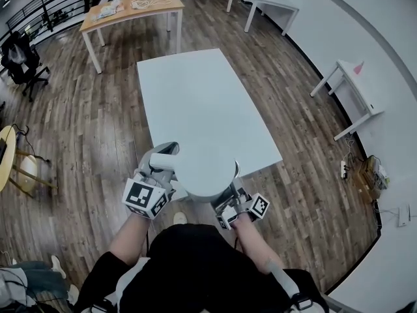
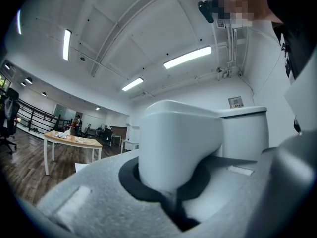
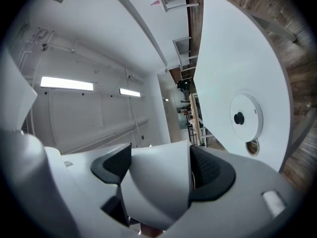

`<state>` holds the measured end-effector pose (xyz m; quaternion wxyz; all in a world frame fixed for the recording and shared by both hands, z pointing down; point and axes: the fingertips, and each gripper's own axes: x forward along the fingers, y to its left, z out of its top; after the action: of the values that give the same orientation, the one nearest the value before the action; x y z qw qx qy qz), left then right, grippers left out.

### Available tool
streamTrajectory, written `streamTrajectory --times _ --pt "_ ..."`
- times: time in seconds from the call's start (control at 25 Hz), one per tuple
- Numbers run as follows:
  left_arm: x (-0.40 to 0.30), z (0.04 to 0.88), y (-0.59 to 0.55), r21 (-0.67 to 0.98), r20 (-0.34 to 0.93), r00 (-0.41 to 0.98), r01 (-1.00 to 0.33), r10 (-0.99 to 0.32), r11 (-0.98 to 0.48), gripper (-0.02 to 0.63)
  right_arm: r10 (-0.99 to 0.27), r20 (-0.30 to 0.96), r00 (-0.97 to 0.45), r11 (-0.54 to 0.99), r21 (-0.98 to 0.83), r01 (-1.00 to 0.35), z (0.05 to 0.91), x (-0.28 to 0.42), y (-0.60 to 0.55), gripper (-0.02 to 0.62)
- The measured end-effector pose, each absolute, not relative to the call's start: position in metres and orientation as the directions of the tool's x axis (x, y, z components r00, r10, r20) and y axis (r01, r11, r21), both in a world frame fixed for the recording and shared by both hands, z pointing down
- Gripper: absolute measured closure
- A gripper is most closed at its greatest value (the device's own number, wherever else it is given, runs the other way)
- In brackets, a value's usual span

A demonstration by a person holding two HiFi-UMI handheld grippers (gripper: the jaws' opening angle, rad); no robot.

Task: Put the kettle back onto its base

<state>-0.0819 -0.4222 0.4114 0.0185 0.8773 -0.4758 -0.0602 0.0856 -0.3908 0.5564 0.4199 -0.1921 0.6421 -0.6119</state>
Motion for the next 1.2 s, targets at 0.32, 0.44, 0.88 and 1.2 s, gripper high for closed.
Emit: streamTrajectory --times 0.32,0.44,0.88,1.2 --pt "-0.108 0.425 -0.462 0.098 -0.120 0.524 -0.839 -0.843 -0.535 0.606 -0.778 -0.275 -0.566 0.192 -0.960 0.202 0.568 0.066 -0.435 0.232" --pt "-0.111 0.426 -0.471 0.113 -0.113 0.508 -0.847 -0.854 -0.519 0.606 -0.781 -0.258 -0.569 0.184 -0.965 0.186 0.571 0.065 -0.446 0.232" --pt "-0.108 0.445 -0.493 0.120 -0.082 0.468 -0.872 -0.880 -0.475 0.607 -0.759 -0.192 -0.623 0.150 -0.981 0.119 0.589 0.072 -0.469 0.232" --pt "-0.103 0.464 -0.517 0.121 -0.040 0.426 -0.896 -0.904 -0.428 0.607 -0.809 -0.108 -0.578 0.256 -0.950 -0.180 0.565 0.113 -0.509 0.359"
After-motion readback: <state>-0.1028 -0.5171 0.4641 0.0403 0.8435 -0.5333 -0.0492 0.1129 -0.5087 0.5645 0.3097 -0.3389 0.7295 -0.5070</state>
